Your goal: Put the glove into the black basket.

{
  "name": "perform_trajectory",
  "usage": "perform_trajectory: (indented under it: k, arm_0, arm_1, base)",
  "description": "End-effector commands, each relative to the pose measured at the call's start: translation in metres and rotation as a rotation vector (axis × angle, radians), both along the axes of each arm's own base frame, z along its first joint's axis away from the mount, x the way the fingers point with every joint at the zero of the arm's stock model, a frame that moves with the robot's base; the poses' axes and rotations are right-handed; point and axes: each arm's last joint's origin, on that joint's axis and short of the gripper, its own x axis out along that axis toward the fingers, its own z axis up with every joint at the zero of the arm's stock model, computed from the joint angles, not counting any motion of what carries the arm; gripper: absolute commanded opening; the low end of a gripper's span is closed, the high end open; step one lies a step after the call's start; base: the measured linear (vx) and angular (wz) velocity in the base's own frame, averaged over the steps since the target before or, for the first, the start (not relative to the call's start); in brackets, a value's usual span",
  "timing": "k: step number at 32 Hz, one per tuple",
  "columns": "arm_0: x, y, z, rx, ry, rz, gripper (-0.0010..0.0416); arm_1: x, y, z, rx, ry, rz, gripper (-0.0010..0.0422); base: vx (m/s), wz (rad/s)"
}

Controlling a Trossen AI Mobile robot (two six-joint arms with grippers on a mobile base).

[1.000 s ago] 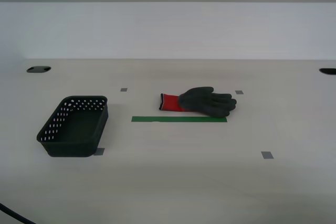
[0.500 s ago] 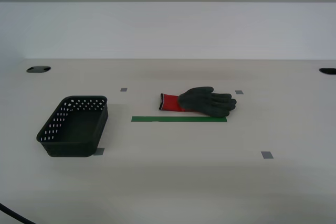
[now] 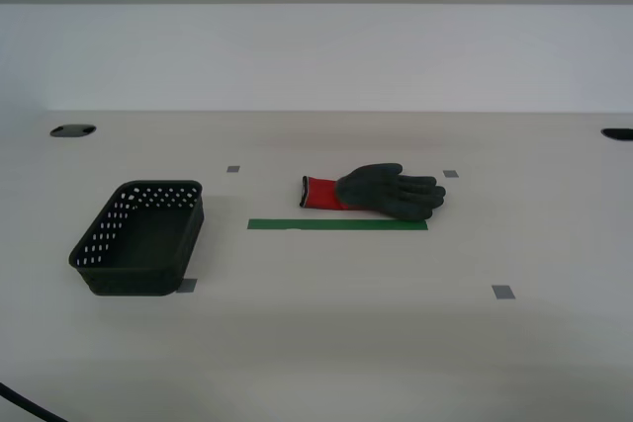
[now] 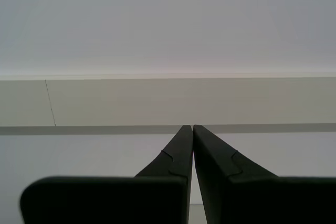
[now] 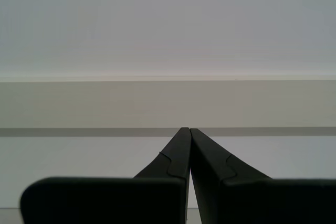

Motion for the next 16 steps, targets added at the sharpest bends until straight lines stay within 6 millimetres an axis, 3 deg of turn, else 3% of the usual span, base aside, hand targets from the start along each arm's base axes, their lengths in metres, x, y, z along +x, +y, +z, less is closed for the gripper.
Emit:
perform_trajectory:
  k: [1,8,11,16]
  arm_0:
    - [0.0,0.0,0.001,0.0,-0.004,0.001,0.0001]
    - [0.0,0.0,0.001,0.0,-0.004,0.001,0.0001]
    - [0.0,0.0,0.001,0.0,-0.004,0.001,0.0001]
    - [0.0,0.0,0.001,0.0,-0.004,0.001,0.0001]
  arm_1:
    - [0.0,0.0,0.001,0.001,-0.006,-0.001,0.0]
    - [0.0,0.0,0.003,-0.006,-0.013,-0.006,0.0]
    - [0.0,-0.002,0.003,-0.097,-0.006,-0.08,0.0]
    - [0.002,-0.016,-0.003,-0.264,0.185,-0.265,0.0]
  base:
    - [0.0,0.0]
    - [0.0,0.0]
    - [0.0,0.0]
    - [0.0,0.0]
